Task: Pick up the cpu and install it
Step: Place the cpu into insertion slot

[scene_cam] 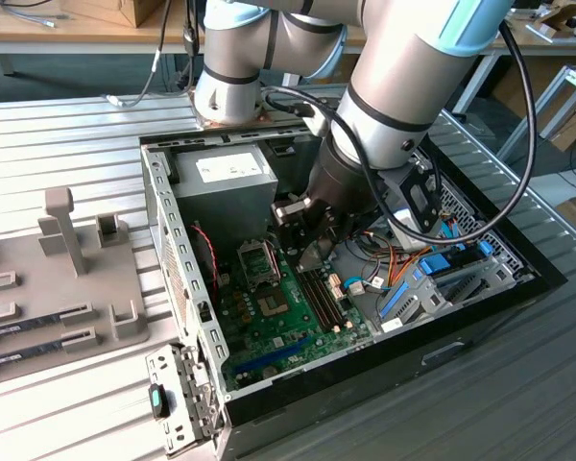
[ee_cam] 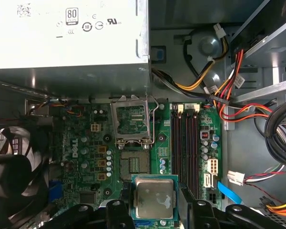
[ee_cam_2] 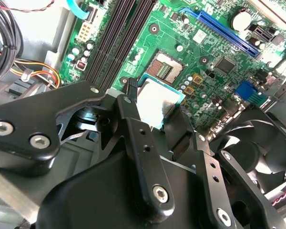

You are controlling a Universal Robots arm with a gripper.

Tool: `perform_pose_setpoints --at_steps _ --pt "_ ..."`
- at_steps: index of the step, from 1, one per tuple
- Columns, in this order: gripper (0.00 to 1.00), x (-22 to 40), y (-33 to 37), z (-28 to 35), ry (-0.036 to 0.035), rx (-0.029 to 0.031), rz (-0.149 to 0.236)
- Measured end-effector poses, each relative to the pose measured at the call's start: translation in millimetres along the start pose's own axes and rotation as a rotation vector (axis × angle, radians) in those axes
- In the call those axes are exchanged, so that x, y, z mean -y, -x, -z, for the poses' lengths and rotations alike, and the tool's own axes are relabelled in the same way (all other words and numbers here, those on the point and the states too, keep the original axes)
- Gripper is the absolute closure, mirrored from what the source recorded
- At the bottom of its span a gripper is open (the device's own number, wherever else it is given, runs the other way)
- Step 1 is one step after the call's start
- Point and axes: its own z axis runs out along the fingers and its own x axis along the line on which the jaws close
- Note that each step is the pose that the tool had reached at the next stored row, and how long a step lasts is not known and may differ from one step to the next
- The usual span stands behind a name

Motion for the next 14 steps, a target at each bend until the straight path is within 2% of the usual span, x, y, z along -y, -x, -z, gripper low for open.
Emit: perform_pose_setpoints --at_steps 10,14 --pt "0.53 0.2 -0.5 -2.0 0.0000 0.0000 0.000" --pt "0.53 0.4 -6.1 -3.4 0.0001 0.0000 0.000"
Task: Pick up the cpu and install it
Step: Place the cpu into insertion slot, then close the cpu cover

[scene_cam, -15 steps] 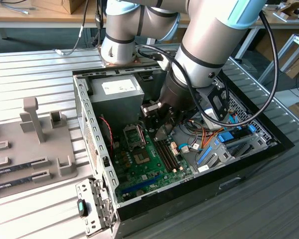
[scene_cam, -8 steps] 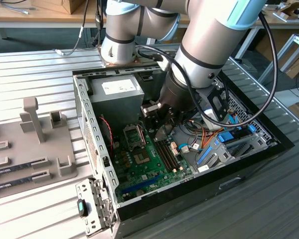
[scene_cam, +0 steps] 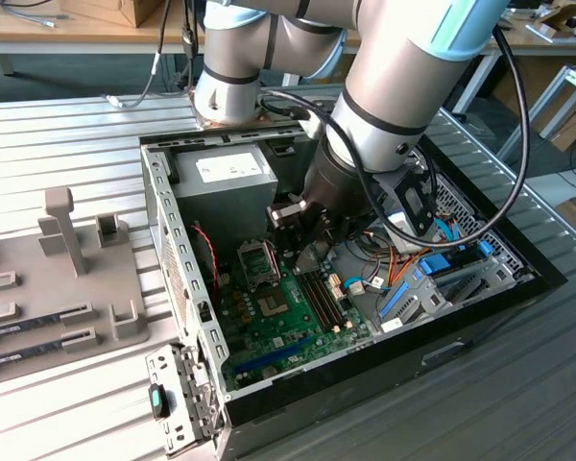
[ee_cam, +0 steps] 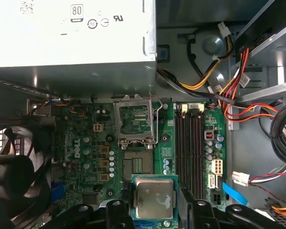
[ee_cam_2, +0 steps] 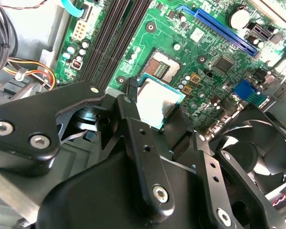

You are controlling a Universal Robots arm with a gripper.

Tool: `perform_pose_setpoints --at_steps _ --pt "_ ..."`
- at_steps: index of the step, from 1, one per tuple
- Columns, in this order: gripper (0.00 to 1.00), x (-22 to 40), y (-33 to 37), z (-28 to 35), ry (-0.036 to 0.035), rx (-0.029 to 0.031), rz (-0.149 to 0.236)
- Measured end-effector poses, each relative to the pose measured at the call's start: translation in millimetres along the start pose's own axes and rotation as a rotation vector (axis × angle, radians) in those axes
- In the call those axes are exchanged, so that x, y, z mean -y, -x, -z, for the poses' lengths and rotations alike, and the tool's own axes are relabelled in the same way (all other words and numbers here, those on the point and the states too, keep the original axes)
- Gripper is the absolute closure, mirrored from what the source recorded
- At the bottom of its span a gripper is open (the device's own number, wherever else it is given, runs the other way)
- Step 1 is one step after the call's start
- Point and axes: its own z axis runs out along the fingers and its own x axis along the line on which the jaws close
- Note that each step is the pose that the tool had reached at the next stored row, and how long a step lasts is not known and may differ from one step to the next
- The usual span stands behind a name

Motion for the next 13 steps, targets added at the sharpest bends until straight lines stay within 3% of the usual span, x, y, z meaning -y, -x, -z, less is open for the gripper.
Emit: perform_pose_setpoints --at_steps 6,13 --pt "0.53 0.3 -7.7 -2.5 -0.0002 -0.0001 0.000" --pt "0.53 0.3 -8.2 -3.1 0.0000 0.0000 0.000"
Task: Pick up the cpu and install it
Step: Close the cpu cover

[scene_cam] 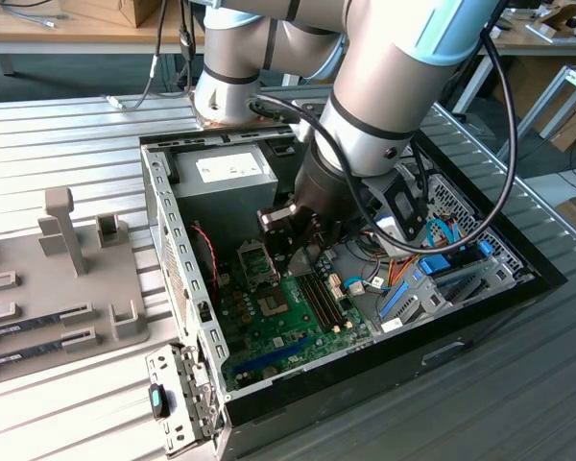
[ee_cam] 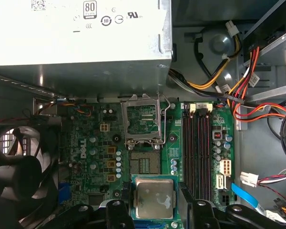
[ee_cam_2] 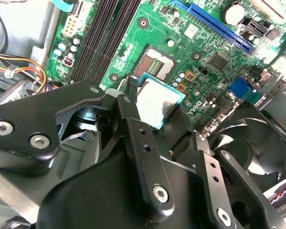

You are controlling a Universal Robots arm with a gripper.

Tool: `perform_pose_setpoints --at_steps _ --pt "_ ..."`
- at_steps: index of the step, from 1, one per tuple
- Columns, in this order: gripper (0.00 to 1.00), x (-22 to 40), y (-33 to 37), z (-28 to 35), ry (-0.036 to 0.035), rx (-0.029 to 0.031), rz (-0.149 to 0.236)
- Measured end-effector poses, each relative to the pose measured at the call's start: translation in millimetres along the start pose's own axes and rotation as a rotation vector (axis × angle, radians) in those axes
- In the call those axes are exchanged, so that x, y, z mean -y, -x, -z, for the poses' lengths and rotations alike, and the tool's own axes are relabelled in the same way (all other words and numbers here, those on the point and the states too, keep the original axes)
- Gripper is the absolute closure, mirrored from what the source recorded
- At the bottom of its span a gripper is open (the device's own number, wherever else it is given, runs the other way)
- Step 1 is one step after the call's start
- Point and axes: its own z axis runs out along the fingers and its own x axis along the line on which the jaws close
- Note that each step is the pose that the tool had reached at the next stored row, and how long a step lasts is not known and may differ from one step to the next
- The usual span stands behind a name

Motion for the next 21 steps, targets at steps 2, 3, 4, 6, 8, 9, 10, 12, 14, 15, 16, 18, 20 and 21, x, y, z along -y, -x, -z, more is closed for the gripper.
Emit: perform_pose_setpoints --at_steps 2,3,4,6,8,9,10,12,14,15,16,18,20,21 --pt "0.53 0.0 -0.2 -0.4 0.0000 0.0000 0.000" --pt "0.53 0.0 -0.3 -0.6 0.0000 0.0000 0.000" --pt "0.53 0.1 -0.4 -0.8 -0.0001 0.0000 0.000" --pt "0.53 0.3 -0.7 -1.3 0.0000 0.0000 0.000" --pt "0.53 2.0 -1.0 -1.4 0.0013 0.0000 0.000" --pt "0.53 2.8 -1.1 -1.4 0.0017 0.0000 0.000" --pt "0.53 3.5 -1.1 -1.5 0.0022 -0.0001 0.000" --pt "0.53 4.9 -1.1 -1.8 0.0046 -0.0001 0.000" --pt "0.53 5.4 -1.0 -3.0 0.0063 -0.0002 0.000" --pt "0.53 5.4 -0.9 -3.8 0.0062 -0.0002 0.000" --pt "0.53 5.4 -0.9 -4.2 0.0060 -0.0002 0.000" --pt "0.53 5.5 -0.9 -5.4 0.0058 -0.0003 0.000" --pt "0.53 5.5 -0.8 -6.4 0.0059 -0.0002 0.000" --pt "0.53 5.5 -0.8 -6.8 0.0060 -0.0002 0.000"
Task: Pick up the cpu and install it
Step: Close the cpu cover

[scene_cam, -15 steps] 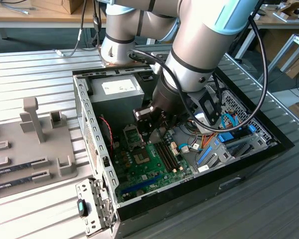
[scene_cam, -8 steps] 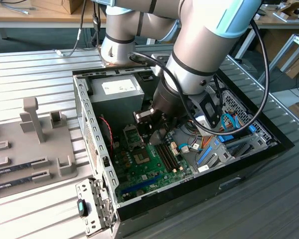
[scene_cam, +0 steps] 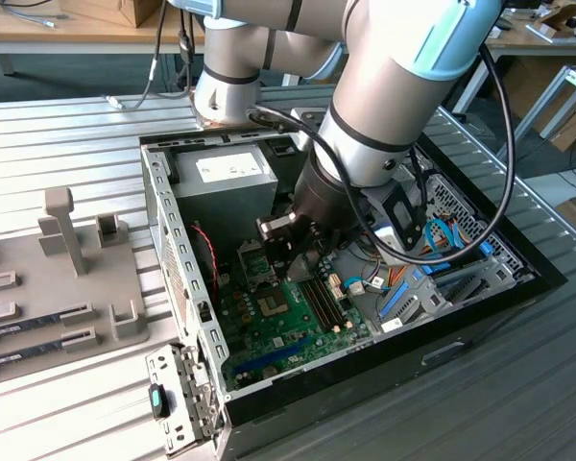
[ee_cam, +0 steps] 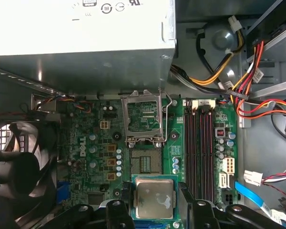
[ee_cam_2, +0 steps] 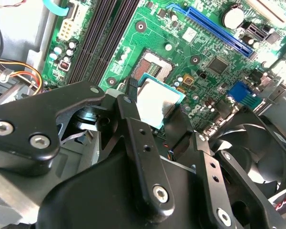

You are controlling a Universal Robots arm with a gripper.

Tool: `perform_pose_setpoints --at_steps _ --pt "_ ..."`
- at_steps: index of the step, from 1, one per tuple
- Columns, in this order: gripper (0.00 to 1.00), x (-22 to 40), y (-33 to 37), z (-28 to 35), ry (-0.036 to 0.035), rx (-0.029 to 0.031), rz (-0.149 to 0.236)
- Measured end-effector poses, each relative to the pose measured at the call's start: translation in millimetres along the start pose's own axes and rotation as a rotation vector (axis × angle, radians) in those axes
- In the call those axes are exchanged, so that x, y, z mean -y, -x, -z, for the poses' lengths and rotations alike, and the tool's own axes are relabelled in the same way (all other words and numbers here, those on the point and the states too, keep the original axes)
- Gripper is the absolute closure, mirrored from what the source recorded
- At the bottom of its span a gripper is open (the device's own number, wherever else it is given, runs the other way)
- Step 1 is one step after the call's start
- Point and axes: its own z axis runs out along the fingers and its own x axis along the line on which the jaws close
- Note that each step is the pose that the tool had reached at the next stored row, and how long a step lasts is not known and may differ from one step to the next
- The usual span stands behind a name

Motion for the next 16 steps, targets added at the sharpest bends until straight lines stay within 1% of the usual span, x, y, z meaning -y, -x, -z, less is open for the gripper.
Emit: perform_pose_setpoints --at_steps 16 --pt "0.53 0.2 0.3 -5.4 0.0000 0.0000 0.000"
